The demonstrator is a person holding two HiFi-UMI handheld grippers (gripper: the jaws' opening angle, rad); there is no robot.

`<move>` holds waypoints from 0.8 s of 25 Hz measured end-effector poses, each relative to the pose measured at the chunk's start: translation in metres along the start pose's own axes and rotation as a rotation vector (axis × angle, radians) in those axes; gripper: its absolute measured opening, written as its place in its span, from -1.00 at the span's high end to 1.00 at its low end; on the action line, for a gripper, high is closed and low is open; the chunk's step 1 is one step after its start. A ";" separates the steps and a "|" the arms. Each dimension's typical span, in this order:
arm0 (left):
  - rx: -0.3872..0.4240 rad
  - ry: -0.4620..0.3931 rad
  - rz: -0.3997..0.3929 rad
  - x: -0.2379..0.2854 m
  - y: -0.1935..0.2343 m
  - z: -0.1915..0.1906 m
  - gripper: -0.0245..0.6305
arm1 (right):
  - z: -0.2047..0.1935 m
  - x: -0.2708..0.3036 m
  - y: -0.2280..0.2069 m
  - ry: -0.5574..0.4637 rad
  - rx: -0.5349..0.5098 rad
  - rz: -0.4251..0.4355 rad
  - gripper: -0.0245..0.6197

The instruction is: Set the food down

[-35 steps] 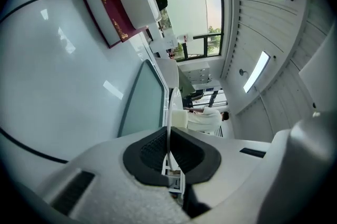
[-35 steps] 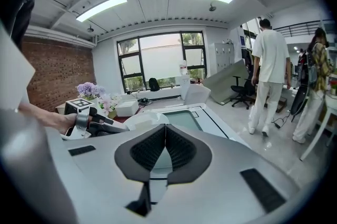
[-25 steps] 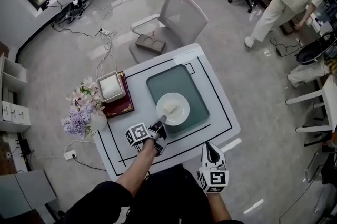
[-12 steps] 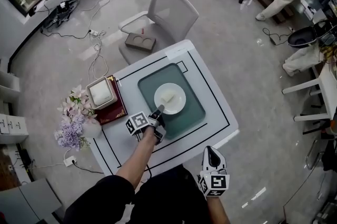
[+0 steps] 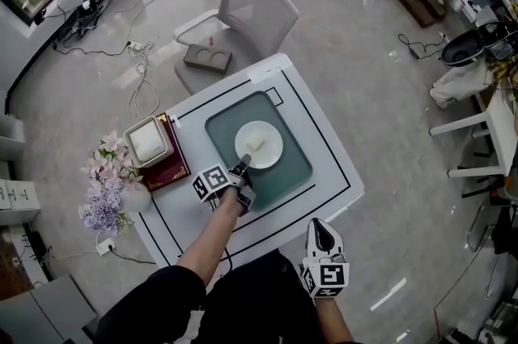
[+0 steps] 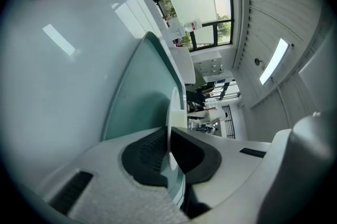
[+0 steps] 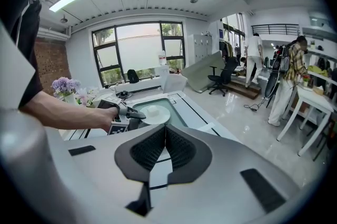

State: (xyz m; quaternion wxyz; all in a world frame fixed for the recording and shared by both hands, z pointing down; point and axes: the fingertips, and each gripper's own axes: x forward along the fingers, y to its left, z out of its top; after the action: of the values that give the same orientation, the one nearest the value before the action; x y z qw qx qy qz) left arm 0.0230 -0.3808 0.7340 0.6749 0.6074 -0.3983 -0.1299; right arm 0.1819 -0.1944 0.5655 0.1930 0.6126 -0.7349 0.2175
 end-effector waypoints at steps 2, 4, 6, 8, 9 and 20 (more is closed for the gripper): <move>0.024 -0.011 0.033 0.001 0.002 0.000 0.89 | 0.000 0.001 0.002 0.003 0.000 0.003 0.90; 0.043 -0.016 0.053 0.001 0.002 -0.001 0.89 | 0.000 0.001 0.003 0.004 0.000 0.007 0.90; 0.064 -0.016 0.068 0.001 0.003 -0.001 0.89 | -0.001 0.001 0.005 0.004 0.001 0.009 0.90; 0.094 -0.011 0.080 0.000 0.003 -0.001 0.89 | -0.003 0.001 0.007 0.005 0.002 0.009 0.90; 0.118 -0.009 0.085 0.000 0.001 -0.001 0.89 | -0.004 0.000 0.008 0.005 0.003 0.009 0.90; 0.387 0.064 0.191 -0.016 -0.013 -0.009 0.62 | -0.004 -0.003 0.014 -0.003 0.006 0.032 0.90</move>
State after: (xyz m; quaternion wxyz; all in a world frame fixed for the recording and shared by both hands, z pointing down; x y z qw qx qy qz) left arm 0.0229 -0.3673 0.7163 0.5672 0.6891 -0.4499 0.0328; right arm 0.1687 -0.1872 0.5661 0.1865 0.6017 -0.7442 0.2220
